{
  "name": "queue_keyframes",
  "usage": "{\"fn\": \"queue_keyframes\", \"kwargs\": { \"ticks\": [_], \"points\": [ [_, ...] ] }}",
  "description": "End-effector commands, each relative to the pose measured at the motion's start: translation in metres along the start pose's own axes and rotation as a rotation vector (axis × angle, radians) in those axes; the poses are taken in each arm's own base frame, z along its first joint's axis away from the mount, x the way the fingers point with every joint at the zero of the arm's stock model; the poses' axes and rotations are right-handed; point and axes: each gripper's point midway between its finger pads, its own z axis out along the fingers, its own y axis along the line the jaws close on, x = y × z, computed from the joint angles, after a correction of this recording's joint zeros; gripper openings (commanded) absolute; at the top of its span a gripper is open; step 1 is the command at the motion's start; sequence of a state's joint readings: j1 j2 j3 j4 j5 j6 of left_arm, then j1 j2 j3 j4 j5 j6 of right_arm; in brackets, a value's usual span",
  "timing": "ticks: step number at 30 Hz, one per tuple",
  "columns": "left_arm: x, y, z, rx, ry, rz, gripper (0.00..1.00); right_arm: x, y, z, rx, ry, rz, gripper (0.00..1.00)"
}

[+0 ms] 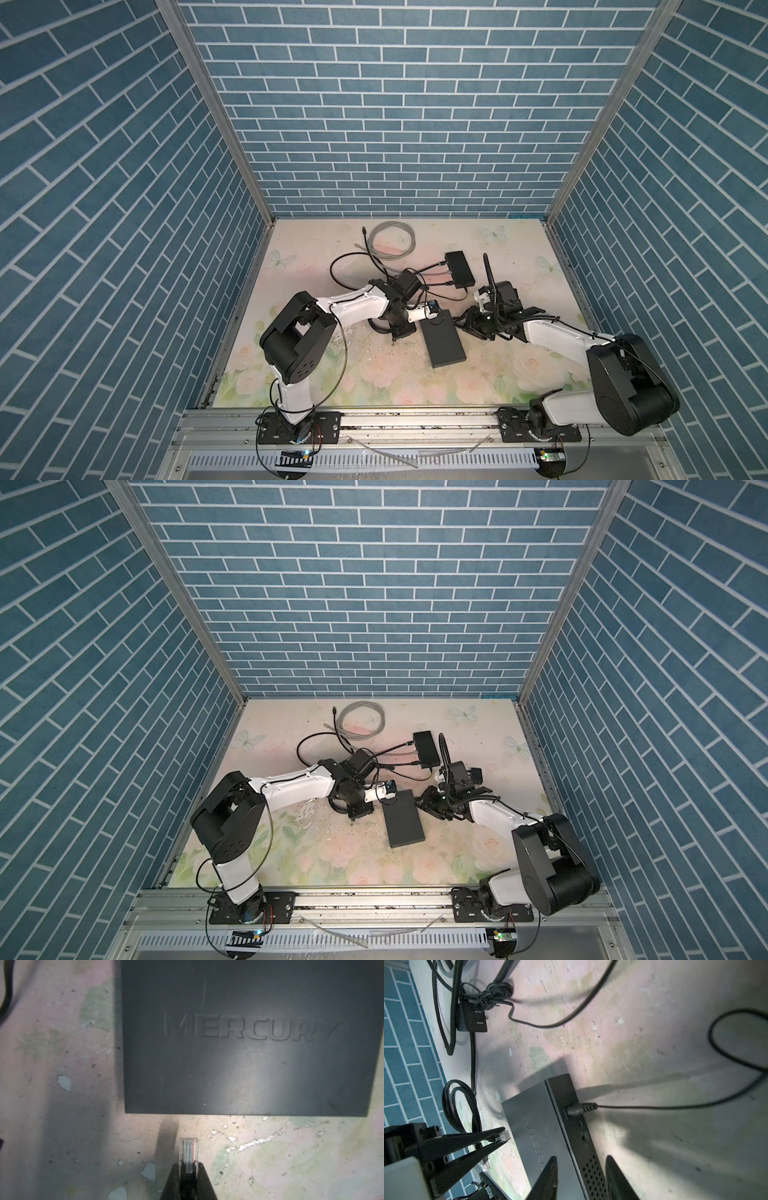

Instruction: Insert the plug into the switch port

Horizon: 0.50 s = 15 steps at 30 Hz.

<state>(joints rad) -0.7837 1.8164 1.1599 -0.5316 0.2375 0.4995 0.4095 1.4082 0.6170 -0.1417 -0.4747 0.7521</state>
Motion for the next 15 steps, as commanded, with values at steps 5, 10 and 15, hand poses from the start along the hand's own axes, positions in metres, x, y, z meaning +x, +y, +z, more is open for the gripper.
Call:
{"fn": "queue_keyframes", "kwargs": {
  "ticks": [5, 10, 15],
  "points": [
    [-0.002, -0.003, 0.019, -0.115, -0.023, -0.071, 0.08, -0.011, 0.010, -0.001, -0.011, 0.061, -0.079, 0.41],
    [0.004, -0.002, 0.029, -0.144, -0.003, -0.086, 0.08, -0.014, 0.010, 0.002, -0.031, 0.083, -0.080, 0.41],
    [0.002, -0.007, 0.025, -0.149, -0.056, -0.085, 0.08, -0.006, 0.004, 0.009, -0.024, 0.141, -0.094, 0.41]
  ]
}}
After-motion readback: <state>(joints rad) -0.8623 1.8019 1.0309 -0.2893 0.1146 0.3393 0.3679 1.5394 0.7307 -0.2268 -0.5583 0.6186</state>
